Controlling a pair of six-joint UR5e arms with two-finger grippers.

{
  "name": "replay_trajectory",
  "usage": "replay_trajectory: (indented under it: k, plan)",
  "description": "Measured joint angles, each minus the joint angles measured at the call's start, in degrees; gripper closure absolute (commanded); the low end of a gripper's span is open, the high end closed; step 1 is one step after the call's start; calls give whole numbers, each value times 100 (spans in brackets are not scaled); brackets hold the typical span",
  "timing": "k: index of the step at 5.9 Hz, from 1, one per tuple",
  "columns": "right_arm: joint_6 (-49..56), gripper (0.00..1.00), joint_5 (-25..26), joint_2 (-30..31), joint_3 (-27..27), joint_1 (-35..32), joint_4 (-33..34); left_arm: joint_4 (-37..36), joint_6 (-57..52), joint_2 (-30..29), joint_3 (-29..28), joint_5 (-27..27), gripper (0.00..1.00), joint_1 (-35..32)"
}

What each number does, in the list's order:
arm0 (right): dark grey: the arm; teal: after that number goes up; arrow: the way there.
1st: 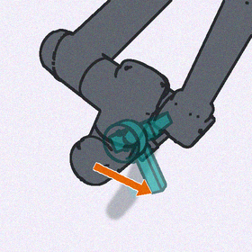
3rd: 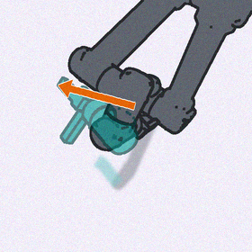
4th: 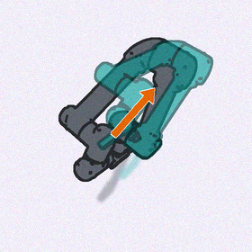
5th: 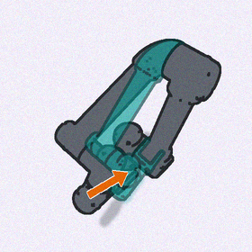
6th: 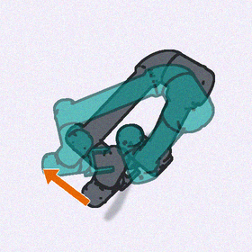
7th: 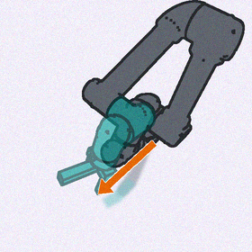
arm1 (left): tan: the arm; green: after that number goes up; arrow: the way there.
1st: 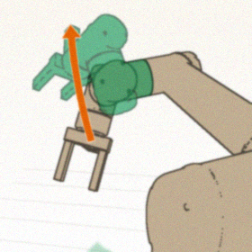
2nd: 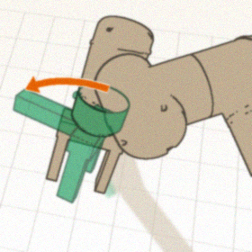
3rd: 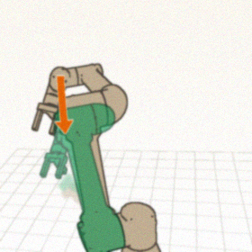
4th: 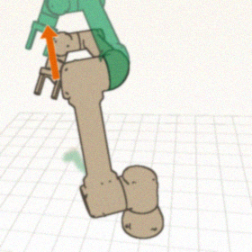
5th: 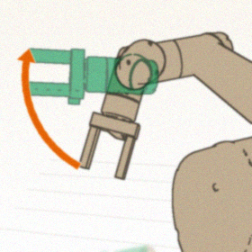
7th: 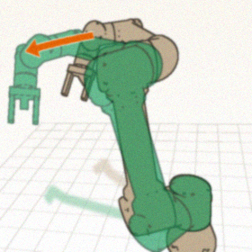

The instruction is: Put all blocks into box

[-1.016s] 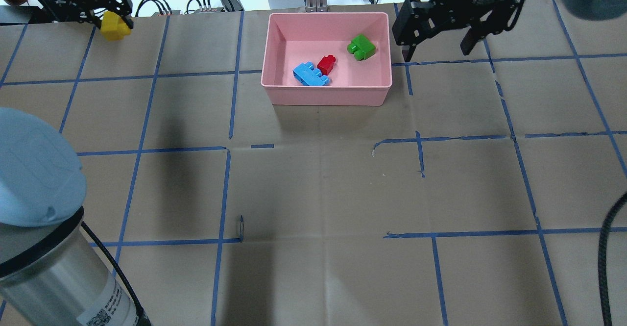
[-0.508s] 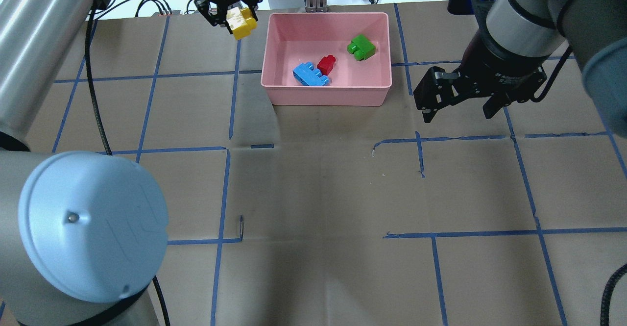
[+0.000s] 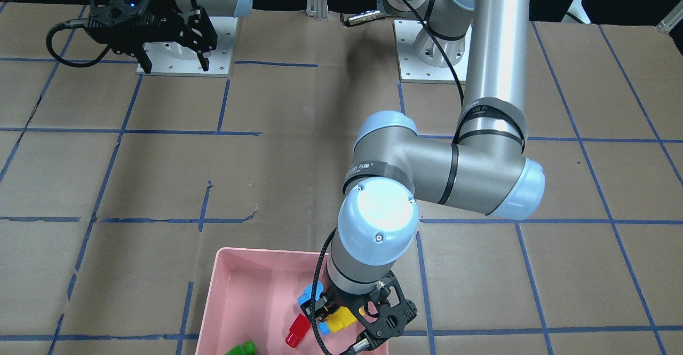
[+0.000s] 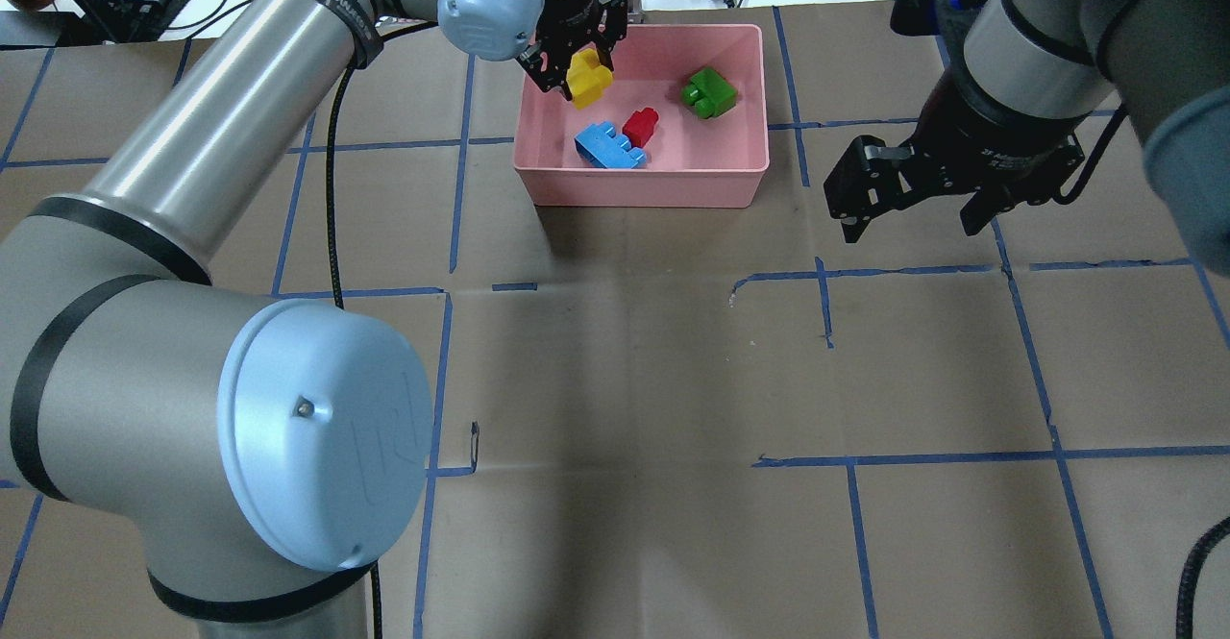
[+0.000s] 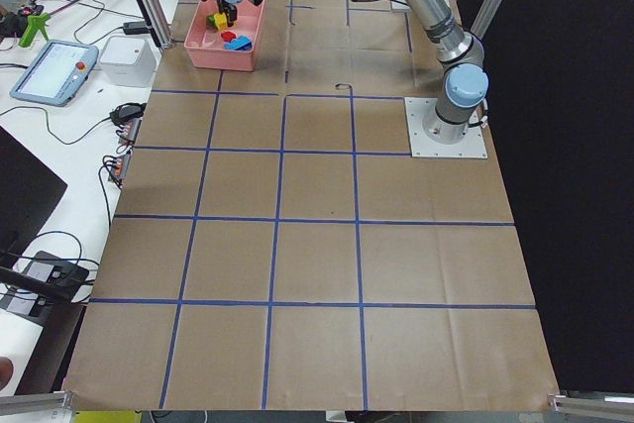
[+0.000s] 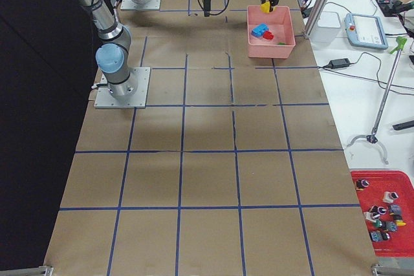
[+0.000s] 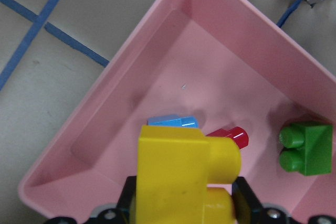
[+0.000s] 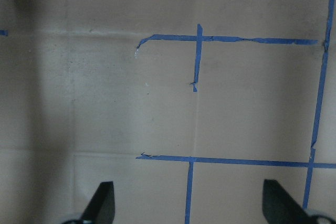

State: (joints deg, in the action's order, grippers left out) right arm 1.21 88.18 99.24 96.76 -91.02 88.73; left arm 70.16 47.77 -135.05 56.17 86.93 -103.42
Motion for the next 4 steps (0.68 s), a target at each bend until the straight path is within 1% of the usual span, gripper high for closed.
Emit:
replay_trajectory:
  k: [1, 2, 3, 4]
  plan:
    - [7, 0, 32, 0, 10, 110, -6, -188, 13, -77, -16, 72, 1, -11]
    - [10, 0, 31, -1, 15, 201, -12, -212, -29, 0, -41, 119, 1, -4]
    - [5, 0, 23, -1, 24, 238, -13, -85, -254, 238, -36, 134, 1, 91]
    - [3, 0, 15, 1, 31, 247, -12, 319, -836, 633, 12, 138, 1, 355]
